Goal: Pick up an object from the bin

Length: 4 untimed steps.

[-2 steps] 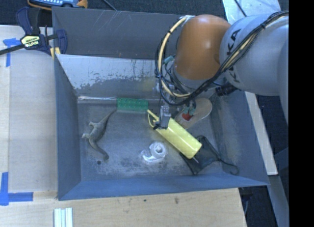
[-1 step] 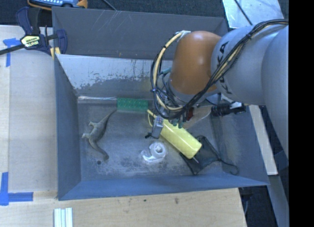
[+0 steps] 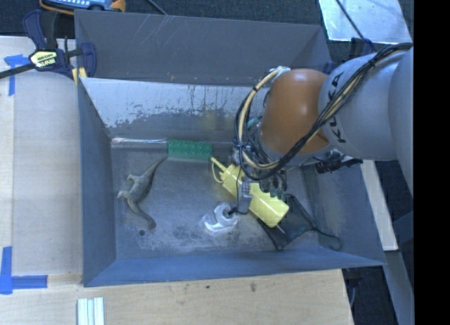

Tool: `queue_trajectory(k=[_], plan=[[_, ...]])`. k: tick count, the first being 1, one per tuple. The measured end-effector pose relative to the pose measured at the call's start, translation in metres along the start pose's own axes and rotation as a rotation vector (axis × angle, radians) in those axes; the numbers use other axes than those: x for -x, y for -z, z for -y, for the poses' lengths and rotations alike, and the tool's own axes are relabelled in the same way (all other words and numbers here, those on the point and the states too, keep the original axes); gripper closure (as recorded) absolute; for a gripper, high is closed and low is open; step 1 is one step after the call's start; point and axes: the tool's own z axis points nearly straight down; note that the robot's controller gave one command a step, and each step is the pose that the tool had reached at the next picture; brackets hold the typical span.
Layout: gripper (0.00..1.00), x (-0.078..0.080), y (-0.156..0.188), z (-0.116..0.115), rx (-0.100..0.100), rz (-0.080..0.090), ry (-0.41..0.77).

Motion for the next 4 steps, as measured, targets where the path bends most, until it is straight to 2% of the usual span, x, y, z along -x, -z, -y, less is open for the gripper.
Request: queue_trajectory(k=[1, 2, 3, 4], plan=[[1.0, -0.065, -0.006, -0.001, 0.0, -0.001, -0.049], [1.0, -0.065, -0.006, -0.001, 0.0, -0.001, -0.049], [1.0, -0.06, 0.04, -0.006, -0.003, -0.009, -0.046], [1.0, -0.048, -0.017, 0.042, -0.002, -0.003, -0.035]])
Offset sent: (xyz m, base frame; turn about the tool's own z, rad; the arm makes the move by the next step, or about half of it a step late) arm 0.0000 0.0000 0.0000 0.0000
